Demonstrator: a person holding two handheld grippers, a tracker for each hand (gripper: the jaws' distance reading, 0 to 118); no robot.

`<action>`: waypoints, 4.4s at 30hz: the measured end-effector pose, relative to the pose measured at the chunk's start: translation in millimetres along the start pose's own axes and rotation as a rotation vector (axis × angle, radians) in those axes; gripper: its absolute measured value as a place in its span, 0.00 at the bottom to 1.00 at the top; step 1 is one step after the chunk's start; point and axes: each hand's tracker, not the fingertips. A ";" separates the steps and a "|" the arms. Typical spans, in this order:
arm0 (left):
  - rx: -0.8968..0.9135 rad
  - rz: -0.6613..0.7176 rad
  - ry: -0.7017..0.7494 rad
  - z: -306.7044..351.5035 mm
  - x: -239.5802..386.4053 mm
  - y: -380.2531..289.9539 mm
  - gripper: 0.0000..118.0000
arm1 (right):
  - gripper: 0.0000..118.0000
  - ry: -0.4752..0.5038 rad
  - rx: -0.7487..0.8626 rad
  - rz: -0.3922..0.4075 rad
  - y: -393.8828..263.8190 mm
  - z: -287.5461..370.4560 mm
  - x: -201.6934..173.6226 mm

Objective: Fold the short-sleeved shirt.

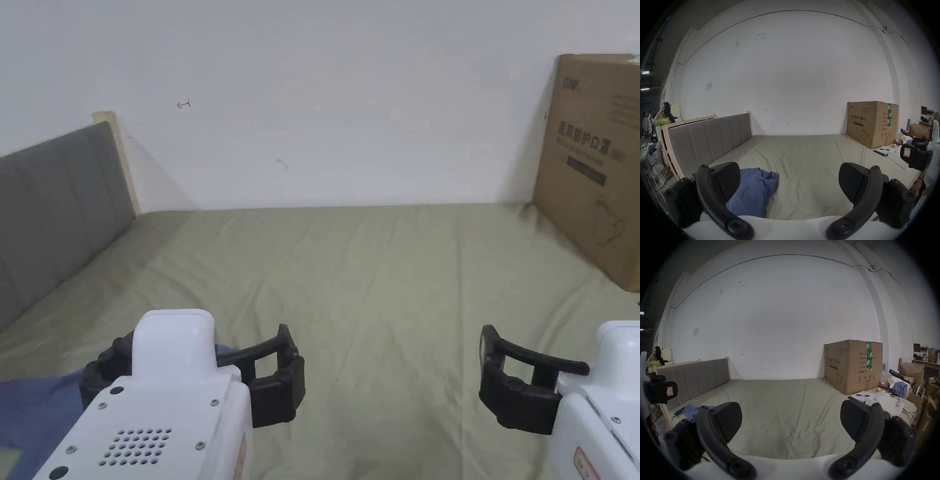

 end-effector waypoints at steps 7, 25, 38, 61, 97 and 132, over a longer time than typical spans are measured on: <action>0.008 0.325 -0.083 -2.7 -14.9 -2.7 1.00 | 1.00 -0.050 0.047 0.242 6.0 1.7 -21.2; -0.069 0.642 -0.030 -31.0 -28.7 -9.6 1.00 | 1.00 0.003 -0.003 0.415 -6.4 -17.4 -38.3; 0.013 0.090 -0.077 -15.9 25.2 -13.6 1.00 | 1.00 -0.076 -0.061 -0.008 -17.4 -17.3 7.1; 0.010 0.042 0.006 -19.8 -1.3 -2.6 0.00 | 0.00 -0.027 -0.061 0.047 -7.3 -22.2 -10.0; -0.410 0.216 0.168 -131.3 -173.0 -90.3 0.00 | 0.00 0.427 -0.243 0.153 -36.2 -102.2 -172.1; -0.847 0.283 0.273 -269.4 -204.6 -165.8 0.08 | 0.00 0.280 -0.530 -0.088 -90.4 -146.8 -101.6</action>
